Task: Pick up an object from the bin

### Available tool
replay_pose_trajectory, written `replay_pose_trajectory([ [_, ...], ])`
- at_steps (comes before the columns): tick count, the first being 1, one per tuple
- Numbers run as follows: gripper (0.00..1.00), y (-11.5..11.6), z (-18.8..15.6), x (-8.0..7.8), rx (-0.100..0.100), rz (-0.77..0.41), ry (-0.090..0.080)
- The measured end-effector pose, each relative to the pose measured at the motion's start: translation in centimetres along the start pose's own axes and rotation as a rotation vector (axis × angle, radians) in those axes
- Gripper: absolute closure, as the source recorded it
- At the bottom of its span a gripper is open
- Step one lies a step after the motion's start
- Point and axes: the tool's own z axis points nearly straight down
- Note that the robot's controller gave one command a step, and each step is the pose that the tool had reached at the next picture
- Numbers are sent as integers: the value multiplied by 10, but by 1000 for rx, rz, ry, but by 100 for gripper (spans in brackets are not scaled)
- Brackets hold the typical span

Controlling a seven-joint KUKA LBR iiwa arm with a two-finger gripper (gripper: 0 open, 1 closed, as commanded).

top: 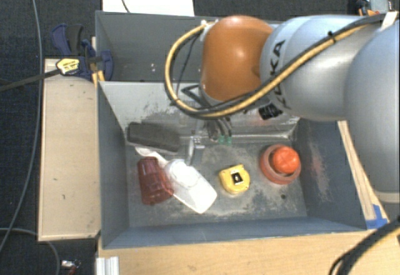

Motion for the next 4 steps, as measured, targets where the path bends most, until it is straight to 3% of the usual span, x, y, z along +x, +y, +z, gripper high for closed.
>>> replay_pose_trajectory([
  [1,0,-1,-4,-2,-1,6,-7],
  [2,0,76,105,63,-1,19,-3],
  [3,0,100,27,27,-2,-101,-21],
  [4,0,57,73,5,2,236,-1],
])
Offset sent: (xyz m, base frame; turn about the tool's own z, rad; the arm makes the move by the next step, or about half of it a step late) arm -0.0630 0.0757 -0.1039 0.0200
